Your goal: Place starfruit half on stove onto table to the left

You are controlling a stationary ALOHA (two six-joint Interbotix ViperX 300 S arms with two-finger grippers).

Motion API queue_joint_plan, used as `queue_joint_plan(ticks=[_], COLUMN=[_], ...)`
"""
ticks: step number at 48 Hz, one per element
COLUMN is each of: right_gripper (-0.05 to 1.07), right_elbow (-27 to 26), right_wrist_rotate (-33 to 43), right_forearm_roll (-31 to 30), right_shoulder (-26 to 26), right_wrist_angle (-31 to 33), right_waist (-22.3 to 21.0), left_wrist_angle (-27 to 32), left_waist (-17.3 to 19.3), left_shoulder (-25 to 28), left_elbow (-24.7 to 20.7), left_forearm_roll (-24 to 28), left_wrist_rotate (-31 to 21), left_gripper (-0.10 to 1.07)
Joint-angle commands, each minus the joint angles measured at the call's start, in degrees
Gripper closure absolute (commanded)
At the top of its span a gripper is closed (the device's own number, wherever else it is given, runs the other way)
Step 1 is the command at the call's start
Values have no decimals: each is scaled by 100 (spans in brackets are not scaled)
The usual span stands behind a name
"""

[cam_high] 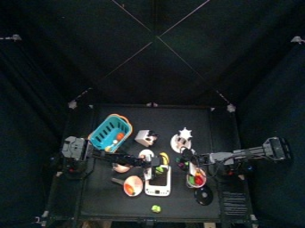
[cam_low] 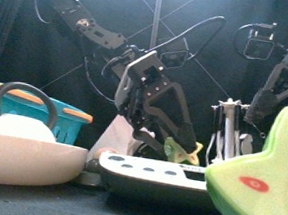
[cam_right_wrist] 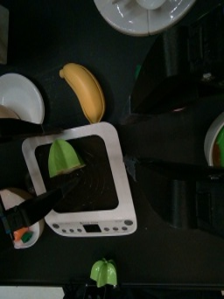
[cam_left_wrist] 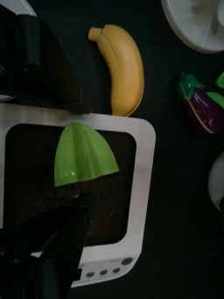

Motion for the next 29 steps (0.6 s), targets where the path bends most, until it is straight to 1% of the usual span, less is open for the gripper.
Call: queue_joint_plan(ticks=[1,9,20,29], right_gripper=[28,28,28,28], right_elbow=[-62,-62,-53,-44], right_wrist_rotate=[9,9,9,9], right_forearm_roll=[9,9,9,9], right_shoulder=[-18,-18,-18,-18], right_wrist_angle=[-62,-62,-62,-62], right_waist=[-9,-9,-18,-18], left_wrist_angle=[-53,-53,-26,-18], left_waist=[9,18,18,26], left_shoulder=[-44,-44,-35,-44], left_elbow=[-185,-176,-167,-158], left_forearm_roll=[-18,-18,-18,-26], left_wrist_rotate=[9,9,9,0], left_gripper=[-4,0,9,14])
